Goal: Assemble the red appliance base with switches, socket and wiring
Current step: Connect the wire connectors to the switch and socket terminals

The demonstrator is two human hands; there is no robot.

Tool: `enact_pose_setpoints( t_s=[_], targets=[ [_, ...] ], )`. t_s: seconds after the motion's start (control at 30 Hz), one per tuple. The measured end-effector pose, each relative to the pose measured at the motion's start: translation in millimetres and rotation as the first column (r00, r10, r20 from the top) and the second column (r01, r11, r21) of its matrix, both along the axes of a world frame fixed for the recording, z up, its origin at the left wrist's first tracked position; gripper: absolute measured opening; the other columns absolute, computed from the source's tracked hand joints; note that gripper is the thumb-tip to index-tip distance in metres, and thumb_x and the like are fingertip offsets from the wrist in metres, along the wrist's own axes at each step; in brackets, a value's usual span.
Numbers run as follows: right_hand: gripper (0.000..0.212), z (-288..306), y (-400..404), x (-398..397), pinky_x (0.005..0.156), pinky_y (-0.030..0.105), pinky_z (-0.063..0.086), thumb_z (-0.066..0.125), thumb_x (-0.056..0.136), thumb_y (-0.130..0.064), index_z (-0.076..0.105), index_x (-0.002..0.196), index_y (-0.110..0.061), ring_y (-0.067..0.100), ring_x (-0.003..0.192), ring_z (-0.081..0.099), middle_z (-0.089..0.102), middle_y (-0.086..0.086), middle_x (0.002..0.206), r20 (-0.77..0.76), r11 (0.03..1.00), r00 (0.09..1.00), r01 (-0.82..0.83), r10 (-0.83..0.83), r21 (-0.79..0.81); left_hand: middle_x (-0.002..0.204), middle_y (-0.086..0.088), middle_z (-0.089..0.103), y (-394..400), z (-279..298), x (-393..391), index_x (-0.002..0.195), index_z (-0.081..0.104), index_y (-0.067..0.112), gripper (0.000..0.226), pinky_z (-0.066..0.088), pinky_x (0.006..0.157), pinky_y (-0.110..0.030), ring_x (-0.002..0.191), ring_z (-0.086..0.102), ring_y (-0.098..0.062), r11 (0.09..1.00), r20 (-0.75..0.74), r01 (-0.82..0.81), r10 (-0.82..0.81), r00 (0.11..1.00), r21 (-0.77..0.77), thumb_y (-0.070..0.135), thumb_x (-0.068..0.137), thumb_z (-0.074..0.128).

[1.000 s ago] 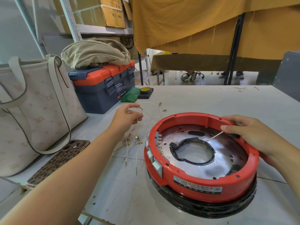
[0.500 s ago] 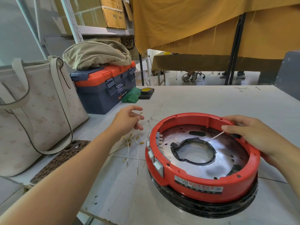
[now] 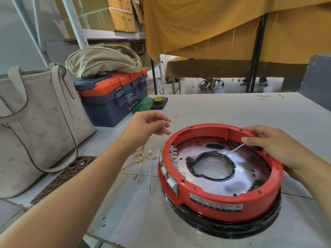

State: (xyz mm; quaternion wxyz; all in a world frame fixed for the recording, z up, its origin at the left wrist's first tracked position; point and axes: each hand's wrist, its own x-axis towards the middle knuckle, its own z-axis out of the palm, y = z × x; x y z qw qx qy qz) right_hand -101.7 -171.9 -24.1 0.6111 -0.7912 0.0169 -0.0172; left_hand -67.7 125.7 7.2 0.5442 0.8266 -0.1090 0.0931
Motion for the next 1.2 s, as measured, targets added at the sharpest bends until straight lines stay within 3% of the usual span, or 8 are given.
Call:
enact_pose_setpoints(
  t_s=[0.33,0.47,0.63,0.77,0.9,0.97,1.1,1.2],
  targets=[
    [0.019,-0.7,1.6,0.0,0.093,0.041,0.050,0.064,0.085,-0.007,0.071,0.100,-0.018,0.027,0.096,0.068,0.074,0.006,0.097,0.006,1.000,1.000,-0.004,0.004,0.010,0.076,-0.002,0.072,-7.8,7.1,-10.3,0.096,0.067,0.008,0.015,0.056,0.072,-0.025,0.067,0.070,-0.012,0.996,-0.016,0.074,-0.074,0.997,0.055,0.001,0.091,0.055],
    [0.019,-1.0,4.4,-0.2,0.096,0.043,0.049,0.062,0.086,-0.004,0.070,0.100,-0.014,0.030,0.096,0.066,0.072,0.011,0.099,0.023,1.000,1.000,0.020,-0.020,0.014,0.078,-0.001,0.073,-16.9,14.1,-15.1,0.099,0.070,0.010,0.019,0.056,0.073,-0.020,0.072,0.070,-0.012,0.987,-0.030,0.125,-0.122,0.992,0.101,0.001,0.091,0.055],
    [0.017,-4.3,10.1,-1.0,0.078,0.032,0.051,0.060,0.087,-0.001,0.070,0.094,-0.013,0.018,0.075,0.064,0.071,0.006,0.086,0.043,0.996,0.996,0.072,-0.074,0.054,0.073,0.002,0.072,-41.3,22.1,-18.4,0.095,0.070,0.010,0.016,0.052,0.064,-0.015,0.060,0.060,-0.004,0.965,-0.036,0.168,-0.164,0.986,0.199,0.004,0.090,0.057],
    [0.016,-8.6,13.0,0.4,0.083,0.038,0.053,0.062,0.085,-0.006,0.068,0.090,-0.020,0.024,0.086,0.066,0.071,0.006,0.090,0.051,0.990,0.989,0.137,-0.138,0.030,0.075,0.001,0.072,-66.5,23.3,-20.5,0.088,0.072,0.017,0.013,0.047,0.068,-0.017,0.065,0.057,-0.004,0.942,-0.008,0.191,-0.197,0.980,0.275,0.010,0.087,0.061],
    [0.013,-11.1,11.9,2.5,0.077,0.038,0.054,0.060,0.086,-0.011,0.063,0.095,-0.021,0.028,0.089,0.066,0.067,0.007,0.097,0.031,0.990,0.989,0.142,-0.142,-0.007,0.073,0.003,0.070,-92.6,21.3,-21.2,0.086,0.072,0.021,0.008,0.047,0.063,-0.016,0.061,0.057,-0.002,0.896,0.013,0.227,-0.251,0.968,0.381,0.018,0.086,0.065],
    [0.012,-11.4,9.4,2.2,0.082,0.039,0.053,0.060,0.086,-0.016,0.061,0.097,-0.022,0.024,0.091,0.064,0.067,0.005,0.099,0.017,0.992,0.993,0.121,-0.121,-0.025,0.067,0.008,0.067,-105.2,19.4,-21.4,0.083,0.071,0.022,0.007,0.044,0.058,-0.011,0.056,0.053,0.001,0.870,0.018,0.248,-0.282,0.959,0.426,0.019,0.085,0.065],
    [0.007,-7.6,2.7,-0.7,0.058,0.022,0.043,0.059,0.088,-0.021,0.065,0.091,-0.023,0.008,0.074,0.062,0.067,-0.005,0.087,0.012,0.993,0.995,0.103,-0.104,0.057,0.064,0.011,0.063,-127.1,13.4,-23.4,0.078,0.069,0.021,0.009,0.043,0.058,-0.015,0.056,0.051,-0.001,0.794,-0.003,0.291,-0.343,0.939,0.534,0.016,0.084,0.065],
    [0.010,-7.5,1.7,-2.0,0.060,0.021,0.045,0.056,0.090,-0.016,0.065,0.092,-0.020,0.010,0.074,0.062,0.068,-0.003,0.084,0.016,0.990,0.997,0.078,-0.080,0.117,0.063,0.012,0.060,-135.8,9.3,-27.5,0.078,0.068,0.021,0.009,0.037,0.054,-0.009,0.055,0.050,0.000,0.746,0.012,0.281,-0.361,0.932,0.604,0.015,0.084,0.063]
  ],
)
